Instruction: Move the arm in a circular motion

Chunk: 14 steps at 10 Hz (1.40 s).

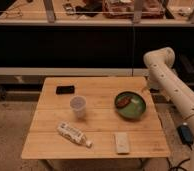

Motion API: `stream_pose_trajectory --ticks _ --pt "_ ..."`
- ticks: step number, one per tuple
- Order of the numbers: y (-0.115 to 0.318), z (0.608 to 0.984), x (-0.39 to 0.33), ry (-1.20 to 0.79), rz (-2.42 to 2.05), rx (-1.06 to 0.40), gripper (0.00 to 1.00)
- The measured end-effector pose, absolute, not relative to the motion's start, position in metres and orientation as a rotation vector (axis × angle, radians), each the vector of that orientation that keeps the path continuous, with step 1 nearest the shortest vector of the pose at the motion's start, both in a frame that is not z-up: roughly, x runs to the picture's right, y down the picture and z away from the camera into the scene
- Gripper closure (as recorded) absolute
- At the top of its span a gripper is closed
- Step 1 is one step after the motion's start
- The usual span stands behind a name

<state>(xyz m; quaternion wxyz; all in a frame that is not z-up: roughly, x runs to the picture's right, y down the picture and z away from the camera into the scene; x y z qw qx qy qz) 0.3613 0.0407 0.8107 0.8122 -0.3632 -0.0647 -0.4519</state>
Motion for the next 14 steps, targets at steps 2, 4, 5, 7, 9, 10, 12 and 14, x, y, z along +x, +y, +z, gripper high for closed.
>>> stream_pose_trajectory --ticks 2,4,5,7,9,10,12,14 --pt "0.04 0.805 0.348 -0.154 -0.988 -0.761 0.2" --pt "0.05 0.799 0.335 -0.176 -1.024 -0.769 0.2" --pt "0.049 0.801 0.329 -0.179 -1.034 -0.767 0.2" --pt "0.05 0.799 0.335 -0.174 -1.026 -0.77 0.2" --pt "0.049 0.8 0.33 -0.178 -1.032 -0.767 0.2" --pt "0.049 0.8 0.331 -0.178 -1.03 -0.767 0.2" --pt "0.051 0.799 0.333 -0.166 -1.023 -0.773 0.2" --pt "0.065 0.791 0.336 -0.115 -1.004 -0.797 0.2"
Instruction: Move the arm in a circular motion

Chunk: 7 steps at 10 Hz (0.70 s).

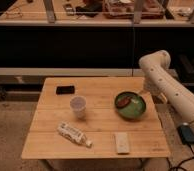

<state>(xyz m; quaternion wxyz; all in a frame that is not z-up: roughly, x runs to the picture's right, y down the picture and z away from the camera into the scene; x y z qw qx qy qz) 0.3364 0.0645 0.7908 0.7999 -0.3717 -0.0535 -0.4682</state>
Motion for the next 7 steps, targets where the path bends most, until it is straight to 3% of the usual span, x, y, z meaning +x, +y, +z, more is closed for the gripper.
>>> stream_pose_trajectory --ticks 2,7 --pt "0.085 0.784 0.339 -0.086 -0.988 -0.831 0.2" --pt "0.089 0.785 0.33 -0.091 -1.002 -0.835 0.2"
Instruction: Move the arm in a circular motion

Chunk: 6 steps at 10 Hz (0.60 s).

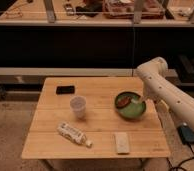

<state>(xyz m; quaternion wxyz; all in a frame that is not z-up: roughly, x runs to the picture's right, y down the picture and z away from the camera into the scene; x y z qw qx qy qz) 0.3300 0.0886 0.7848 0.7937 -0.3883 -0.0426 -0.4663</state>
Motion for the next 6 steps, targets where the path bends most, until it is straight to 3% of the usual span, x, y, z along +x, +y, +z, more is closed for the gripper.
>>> stream_pose_trajectory --ticks 3,6 --pt "0.096 0.766 0.295 -0.197 -0.984 -0.765 0.2" --pt "0.093 0.722 0.237 -0.421 -0.927 -0.536 0.2"
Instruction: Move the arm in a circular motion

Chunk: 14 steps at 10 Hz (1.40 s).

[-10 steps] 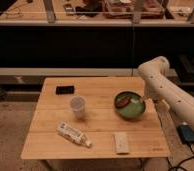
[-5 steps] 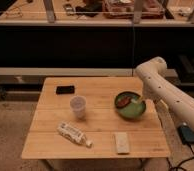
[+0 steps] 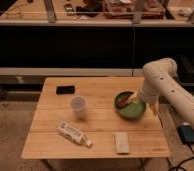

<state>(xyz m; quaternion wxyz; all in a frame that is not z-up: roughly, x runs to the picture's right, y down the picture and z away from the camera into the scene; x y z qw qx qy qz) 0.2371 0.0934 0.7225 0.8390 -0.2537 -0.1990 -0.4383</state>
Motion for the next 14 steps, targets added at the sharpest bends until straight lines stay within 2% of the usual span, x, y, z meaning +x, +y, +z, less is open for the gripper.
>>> stream_pose_trajectory --ticks 2,4,7,9,11,14 --pt "0.106 0.686 0.218 -0.524 -0.951 -0.438 0.2" --pt "0.127 0.677 0.199 -0.582 -1.029 -0.442 0.2" --pt "0.178 0.703 0.124 -0.741 -1.241 -0.496 0.2" --pt "0.193 0.728 0.075 -0.801 -1.373 -0.513 0.2" --pt "0.168 0.759 0.032 -0.76 -1.511 -0.49 0.2" --pt "0.08 0.795 0.005 -0.553 -1.62 -0.394 0.2"
